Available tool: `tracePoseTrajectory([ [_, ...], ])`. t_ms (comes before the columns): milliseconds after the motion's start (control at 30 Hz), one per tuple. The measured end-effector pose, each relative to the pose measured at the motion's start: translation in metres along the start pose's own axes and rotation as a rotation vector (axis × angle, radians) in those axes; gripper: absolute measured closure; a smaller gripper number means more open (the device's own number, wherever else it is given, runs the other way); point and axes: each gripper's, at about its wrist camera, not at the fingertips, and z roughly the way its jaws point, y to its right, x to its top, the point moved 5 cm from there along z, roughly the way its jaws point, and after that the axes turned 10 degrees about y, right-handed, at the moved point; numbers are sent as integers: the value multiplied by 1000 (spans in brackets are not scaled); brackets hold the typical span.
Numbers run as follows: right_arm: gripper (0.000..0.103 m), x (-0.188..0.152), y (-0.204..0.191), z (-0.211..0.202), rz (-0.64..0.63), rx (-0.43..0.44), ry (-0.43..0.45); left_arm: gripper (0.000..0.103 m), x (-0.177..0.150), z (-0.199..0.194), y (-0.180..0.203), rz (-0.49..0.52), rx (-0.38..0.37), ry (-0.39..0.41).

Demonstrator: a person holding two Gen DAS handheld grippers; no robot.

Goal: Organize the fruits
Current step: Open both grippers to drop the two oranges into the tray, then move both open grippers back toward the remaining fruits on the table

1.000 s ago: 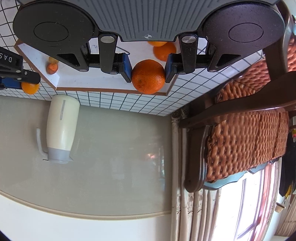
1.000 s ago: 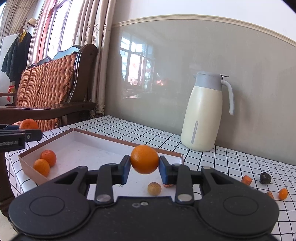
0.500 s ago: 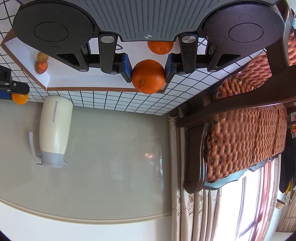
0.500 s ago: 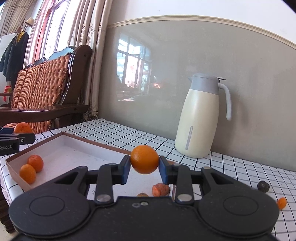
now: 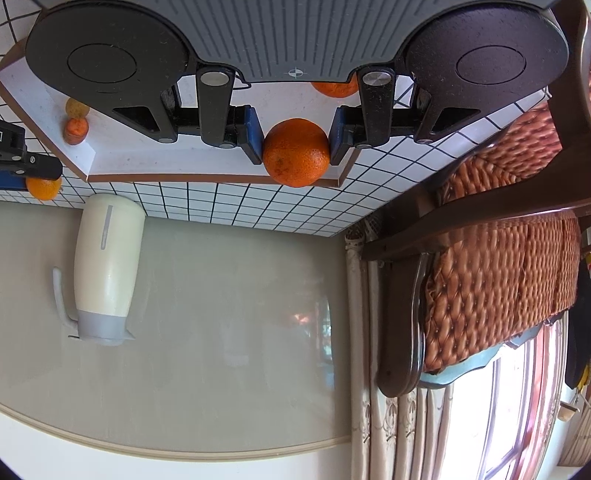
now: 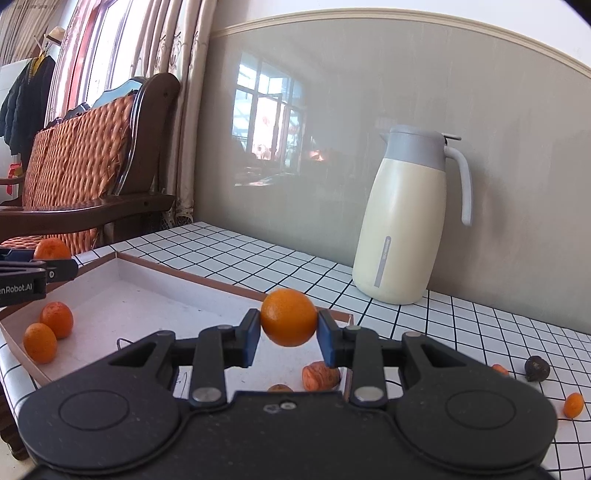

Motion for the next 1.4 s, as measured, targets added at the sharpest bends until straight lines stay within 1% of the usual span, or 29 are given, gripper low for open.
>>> tracePoseTrajectory([
  [533, 78, -2, 2, 34, 14, 28, -67, 65, -3, 38, 13, 7, -13, -76],
  [600, 74, -3, 1, 38, 13, 48, -82, 65, -3, 40, 15, 9, -17, -81],
  [633, 69, -3, 0, 40, 4, 48, -83, 60, -3, 40, 17, 9, -24, -78],
  [667, 42, -3, 1, 39, -8, 31, -73, 25, -3, 39, 18, 14, -22, -68],
  [700, 7, -2, 1, 37, -24, -2, -48, 0, -1, 36, 18, 24, -11, -47],
  [733, 6, -1, 2, 34, -39, -25, -14, 0, 2, 32, 19, 39, 2, -5],
  [767, 8, 1, 3, 33, -47, -29, -10, 0, 5, 29, 19, 54, 8, 17],
  [800, 8, 1, 4, 32, -45, -30, -16, 0, 7, 28, 18, 59, 9, 23],
  [967, 7, -1, 11, 28, -42, -52, -11, 0, 4, 31, 11, 41, 14, 5],
  [1200, 7, 0, 19, 23, -23, -58, -14, 0, 5, 24, 14, 55, 16, 16],
  [1400, 7, 4, 29, 10, -15, -59, -4, 0, 8, 15, 21, 64, 16, 30],
])
